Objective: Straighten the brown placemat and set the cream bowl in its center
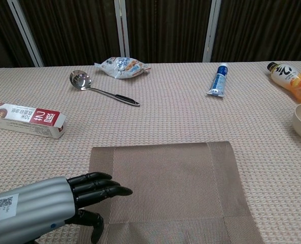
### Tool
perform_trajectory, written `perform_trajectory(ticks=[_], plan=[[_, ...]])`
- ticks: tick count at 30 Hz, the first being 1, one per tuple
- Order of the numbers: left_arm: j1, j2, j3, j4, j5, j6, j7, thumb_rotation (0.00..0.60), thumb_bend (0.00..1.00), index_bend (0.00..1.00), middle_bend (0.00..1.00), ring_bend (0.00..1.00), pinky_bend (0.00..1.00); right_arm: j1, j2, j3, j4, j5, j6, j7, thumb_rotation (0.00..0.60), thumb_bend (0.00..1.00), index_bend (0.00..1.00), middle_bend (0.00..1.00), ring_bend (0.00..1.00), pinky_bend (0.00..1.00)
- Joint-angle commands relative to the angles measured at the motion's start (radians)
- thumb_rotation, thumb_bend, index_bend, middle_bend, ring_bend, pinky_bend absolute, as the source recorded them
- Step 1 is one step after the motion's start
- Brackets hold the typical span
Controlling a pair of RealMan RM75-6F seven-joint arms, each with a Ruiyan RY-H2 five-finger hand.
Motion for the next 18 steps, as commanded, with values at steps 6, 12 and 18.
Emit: perform_trajectory(ticks=[6,12,18], plan=[[-0.007,-0.003,-0.004,-0.004,-0.004,-0.001,0.003,0.600,0.28,0.46,0.00,0.00,0.00,-0.001,0.001,0.001,-0.001,0.000,-0.002,-0.001,0.600,0.00,0.00,0.00,0.00,0.00],[-0.012,-0.003,-0.014,-0.013,-0.008,0.007,0.008,0.600,0.28,0.46,0.00,0.00,0.00,-0.002,0.003,0.002,-0.003,0.000,-0.003,-0.001,0.600,0.00,0.00,0.00,0.00,0.00],[-0.016,-0.010,-0.010,-0.014,-0.014,-0.006,0.012,0.600,0.28,0.46,0.00,0.00,0.00,-0.003,0.004,0.002,-0.004,-0.001,-0.005,-0.002,0.600,0.00,0.00,0.00,0.00,0.00]])
